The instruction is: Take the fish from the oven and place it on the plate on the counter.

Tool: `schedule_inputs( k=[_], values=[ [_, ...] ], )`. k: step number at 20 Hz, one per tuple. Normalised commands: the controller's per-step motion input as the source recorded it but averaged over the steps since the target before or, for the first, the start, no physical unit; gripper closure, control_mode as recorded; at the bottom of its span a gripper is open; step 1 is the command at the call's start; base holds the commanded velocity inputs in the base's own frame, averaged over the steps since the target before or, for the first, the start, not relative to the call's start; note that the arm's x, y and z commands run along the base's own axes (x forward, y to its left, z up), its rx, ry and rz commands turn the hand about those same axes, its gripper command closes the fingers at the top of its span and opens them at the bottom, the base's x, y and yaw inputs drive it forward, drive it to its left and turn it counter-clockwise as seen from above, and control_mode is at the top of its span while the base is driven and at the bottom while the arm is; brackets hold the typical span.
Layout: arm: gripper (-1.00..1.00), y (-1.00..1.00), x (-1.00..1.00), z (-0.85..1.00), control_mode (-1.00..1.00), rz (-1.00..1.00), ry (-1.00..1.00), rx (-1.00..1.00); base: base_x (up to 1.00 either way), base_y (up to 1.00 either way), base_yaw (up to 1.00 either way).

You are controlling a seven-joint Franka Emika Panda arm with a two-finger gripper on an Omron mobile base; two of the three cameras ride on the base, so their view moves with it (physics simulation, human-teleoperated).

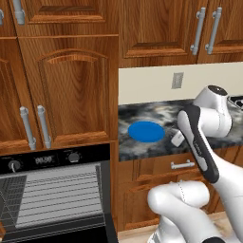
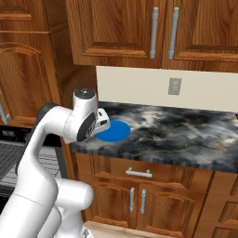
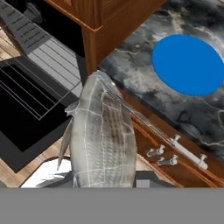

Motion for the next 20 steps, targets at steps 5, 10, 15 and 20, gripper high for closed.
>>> schedule_inputs(
  k=[5,10,15,20],
  values=[
    [1.0,-0.18,0.81,0.08,-1.0,0.07,0.02,0.0,0.0,0.0,0.0],
    [1.0,-0.16,1.0,0.0,-1.0,0.04,0.09,0.0,0.0,0.0,0.0],
    [1.0,-0.01,0.93,-0.1,-1.0,0.0,0.01,0.0,0.0,0.0,0.0],
    [1.0,0.0,0.69,-0.51,-1.0,0.0,0.0,0.0,0.0,0.0,0.0]
  ],
)
